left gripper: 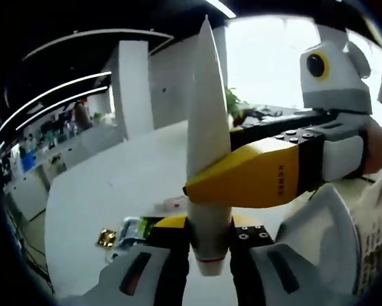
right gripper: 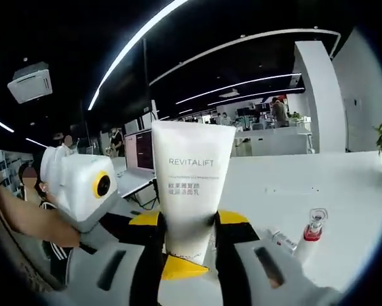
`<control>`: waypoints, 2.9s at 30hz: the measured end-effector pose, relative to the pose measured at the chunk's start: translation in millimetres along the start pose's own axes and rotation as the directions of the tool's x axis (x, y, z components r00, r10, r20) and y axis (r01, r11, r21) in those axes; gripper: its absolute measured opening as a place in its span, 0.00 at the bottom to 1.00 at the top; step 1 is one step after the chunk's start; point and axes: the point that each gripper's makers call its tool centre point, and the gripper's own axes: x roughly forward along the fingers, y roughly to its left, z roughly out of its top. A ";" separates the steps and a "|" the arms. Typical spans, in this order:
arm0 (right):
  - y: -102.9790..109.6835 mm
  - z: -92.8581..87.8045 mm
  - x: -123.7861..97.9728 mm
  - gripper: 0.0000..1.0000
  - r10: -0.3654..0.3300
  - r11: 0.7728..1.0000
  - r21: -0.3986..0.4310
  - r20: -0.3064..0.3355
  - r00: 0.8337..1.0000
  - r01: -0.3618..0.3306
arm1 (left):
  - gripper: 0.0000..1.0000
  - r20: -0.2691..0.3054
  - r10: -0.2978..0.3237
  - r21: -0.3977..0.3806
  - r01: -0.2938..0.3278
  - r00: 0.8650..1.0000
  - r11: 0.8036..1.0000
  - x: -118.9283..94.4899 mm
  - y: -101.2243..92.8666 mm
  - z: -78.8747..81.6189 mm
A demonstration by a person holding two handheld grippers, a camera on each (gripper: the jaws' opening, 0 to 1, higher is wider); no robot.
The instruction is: Arrange the skincare products in the storage area until every visible bottle or jar stands upright without overlapping.
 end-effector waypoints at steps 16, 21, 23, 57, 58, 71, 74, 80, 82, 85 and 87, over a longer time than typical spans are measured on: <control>-16.3 28.4 -9.2 0.36 -0.032 0.997 0.070 0.069 0.997 0.027 | 0.19 -0.006 -0.072 0.029 0.072 0.997 0.997 15.4 -6.2 -5.2; -25.3 29.7 -12.1 0.34 -0.069 0.996 0.062 0.070 0.995 0.065 | 0.20 0.009 -0.113 0.032 0.113 0.994 0.993 24.8 -8.9 -1.0; -29.6 27.1 -12.1 0.34 -0.103 0.994 0.041 0.048 0.994 0.101 | 0.20 -0.002 -0.126 0.041 0.126 0.992 0.991 30.6 -9.3 -1.9; -99.8 -68.1 -13.5 0.34 -0.411 0.911 -0.084 -0.153 0.899 0.403 | 0.18 -0.199 -0.313 0.162 0.346 0.929 0.924 128.1 -19.8 -69.1; -100.6 -69.8 -13.6 0.34 -0.414 0.910 -0.084 -0.156 0.897 0.406 | 0.18 -0.199 -0.321 0.161 0.354 0.926 0.921 129.2 -20.7 -70.5; -108.8 -99.4 -13.3 0.34 -0.440 0.898 -0.082 -0.221 0.870 0.433 | 0.18 -0.233 -0.371 0.182 0.415 0.899 0.892 144.2 -26.4 -96.0; -109.2 -100.8 -12.2 0.34 -0.442 0.897 -0.101 -0.222 0.869 0.430 | 0.18 -0.221 -0.381 0.172 0.420 0.898 0.891 145.2 -25.8 -95.9; -111.5 -100.0 -11.3 0.34 -0.451 0.893 -0.108 -0.216 0.866 0.438 | 0.18 -0.213 -0.391 0.190 0.431 0.895 0.882 147.8 -24.9 -93.4; -111.8 -100.2 -11.6 0.34 -0.454 0.891 -0.123 -0.217 0.864 0.437 | 0.18 -0.214 -0.396 0.203 0.437 0.893 0.876 148.7 -24.4 -92.8; -113.2 -100.1 -11.1 0.34 -0.453 0.891 -0.127 -0.211 0.866 0.435 | 0.18 -0.211 -0.404 0.214 0.445 0.890 0.869 149.5 -23.7 -92.1; -114.3 -99.6 -10.9 0.34 -0.448 0.894 -0.122 -0.207 0.870 0.431 | 0.18 -0.212 -0.407 0.219 0.449 0.888 0.866 150.6 -22.8 -91.8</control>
